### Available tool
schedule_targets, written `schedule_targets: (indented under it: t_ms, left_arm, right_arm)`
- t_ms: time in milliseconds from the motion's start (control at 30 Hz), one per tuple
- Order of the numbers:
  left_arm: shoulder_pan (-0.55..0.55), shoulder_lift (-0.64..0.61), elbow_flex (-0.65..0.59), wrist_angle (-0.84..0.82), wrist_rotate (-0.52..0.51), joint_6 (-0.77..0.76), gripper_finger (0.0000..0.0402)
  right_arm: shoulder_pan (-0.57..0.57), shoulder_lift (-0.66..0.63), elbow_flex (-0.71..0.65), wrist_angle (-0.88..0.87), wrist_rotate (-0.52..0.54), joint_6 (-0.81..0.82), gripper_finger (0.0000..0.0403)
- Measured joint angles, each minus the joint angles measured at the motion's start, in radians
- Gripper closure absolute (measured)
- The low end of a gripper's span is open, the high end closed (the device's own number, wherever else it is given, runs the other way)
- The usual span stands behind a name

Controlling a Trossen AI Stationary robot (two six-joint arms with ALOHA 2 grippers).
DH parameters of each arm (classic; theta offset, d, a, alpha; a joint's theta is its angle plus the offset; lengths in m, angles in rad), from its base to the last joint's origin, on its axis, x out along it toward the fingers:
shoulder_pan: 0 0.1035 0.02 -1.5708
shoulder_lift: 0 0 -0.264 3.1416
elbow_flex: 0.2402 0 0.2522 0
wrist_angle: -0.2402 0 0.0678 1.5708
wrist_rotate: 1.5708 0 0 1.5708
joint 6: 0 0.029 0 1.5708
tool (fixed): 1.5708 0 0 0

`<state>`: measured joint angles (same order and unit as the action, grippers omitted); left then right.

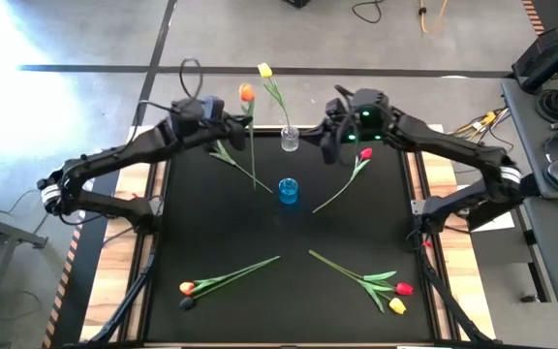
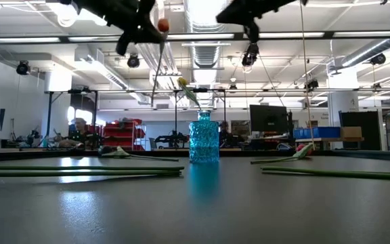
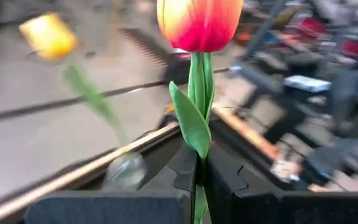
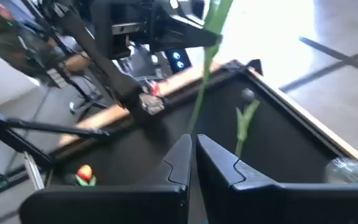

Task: Sort flowers into vase by color
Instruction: Put the top orange tulip flower into the transparent vase

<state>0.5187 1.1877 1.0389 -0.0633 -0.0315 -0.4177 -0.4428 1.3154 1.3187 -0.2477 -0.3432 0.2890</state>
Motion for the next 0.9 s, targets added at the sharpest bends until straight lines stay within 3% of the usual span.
schedule_targets:
  t_ms: [200, 433, 600, 900]
  left_arm:
    - [0.130, 0.002, -0.045, 0.250, 0.334, 0.061, 0.0401]
    - [0.209, 0.058, -0.060, 0.535, 0.710, -0.045, 0.0402]
    - [0.208, 0.083, -0.046, 0.646, 0.812, -0.096, 0.0402]
    - [0.215, 0.109, -0.012, 0.648, 0.871, -0.101, 0.0401]
  right_arm:
    - [0.033, 0.152, 0.146, 0.014, 0.003, 0.012, 0.0328]
    - [0.040, 0.308, 0.344, 0.013, 0.003, 0.002, 0.0268]
    - [0.038, 0.375, 0.465, 0.012, 0.003, -0.015, 0.0266]
    - [0.047, 0.459, 0.639, -0.127, -0.055, -0.056, 0.0318]
